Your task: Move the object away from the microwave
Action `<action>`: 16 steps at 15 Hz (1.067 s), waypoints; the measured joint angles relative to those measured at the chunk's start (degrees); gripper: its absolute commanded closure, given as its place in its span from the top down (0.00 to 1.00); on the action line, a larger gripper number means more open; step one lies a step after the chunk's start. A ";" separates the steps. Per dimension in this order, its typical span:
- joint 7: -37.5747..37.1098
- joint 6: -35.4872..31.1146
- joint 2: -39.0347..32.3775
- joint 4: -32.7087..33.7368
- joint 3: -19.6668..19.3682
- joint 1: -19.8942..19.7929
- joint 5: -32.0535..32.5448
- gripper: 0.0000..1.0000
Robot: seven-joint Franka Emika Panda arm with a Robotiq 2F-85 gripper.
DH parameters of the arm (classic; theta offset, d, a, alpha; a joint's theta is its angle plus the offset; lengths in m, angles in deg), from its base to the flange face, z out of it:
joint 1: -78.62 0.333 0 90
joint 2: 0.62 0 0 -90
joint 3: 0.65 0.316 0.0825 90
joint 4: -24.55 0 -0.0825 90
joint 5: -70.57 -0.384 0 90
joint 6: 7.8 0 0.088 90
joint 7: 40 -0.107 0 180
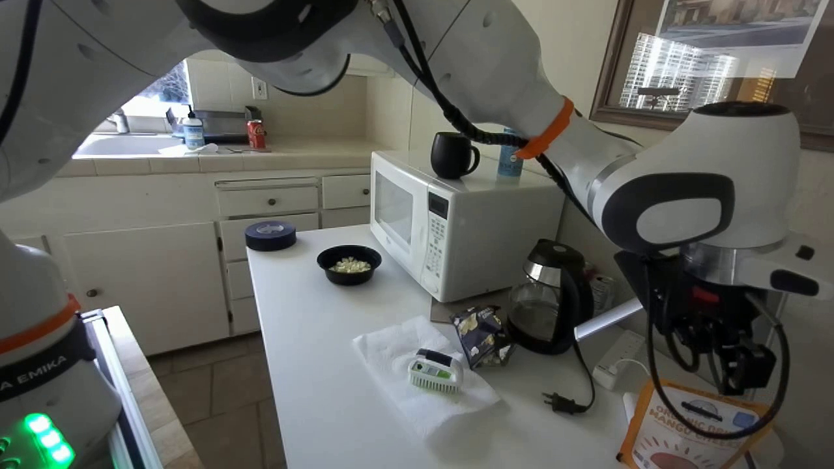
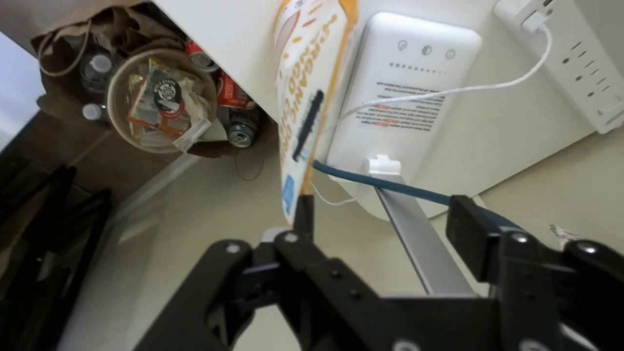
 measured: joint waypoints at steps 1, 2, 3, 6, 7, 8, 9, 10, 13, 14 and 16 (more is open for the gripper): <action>3.81 0.20 1.76 -1.21 0.89 -0.57 -0.04 1.00; 7.66 0.78 3.86 -2.85 1.66 -1.21 -0.08 1.00; 11.56 1.57 6.32 -4.92 2.35 -1.90 -0.12 1.00; 23.21 4.98 14.82 -12.60 3.59 -4.04 -0.15 1.00; 26.94 6.48 17.80 -15.34 3.81 -4.62 -0.15 1.00; 30.44 8.00 20.84 -18.15 4.37 -5.34 -0.05 1.00; 33.54 9.43 23.72 -20.84 4.98 -5.92 0.09 1.00; 36.41 10.87 26.54 -23.51 5.32 -6.13 0.24 1.00; 43.58 14.42 35.07 -32.05 5.63 -5.08 1.66 1.00; 45.25 14.78 37.87 -34.98 5.59 -4.27 2.20 1.00; 45.82 14.70 43.53 -40.93 5.21 -1.77 3.04 1.00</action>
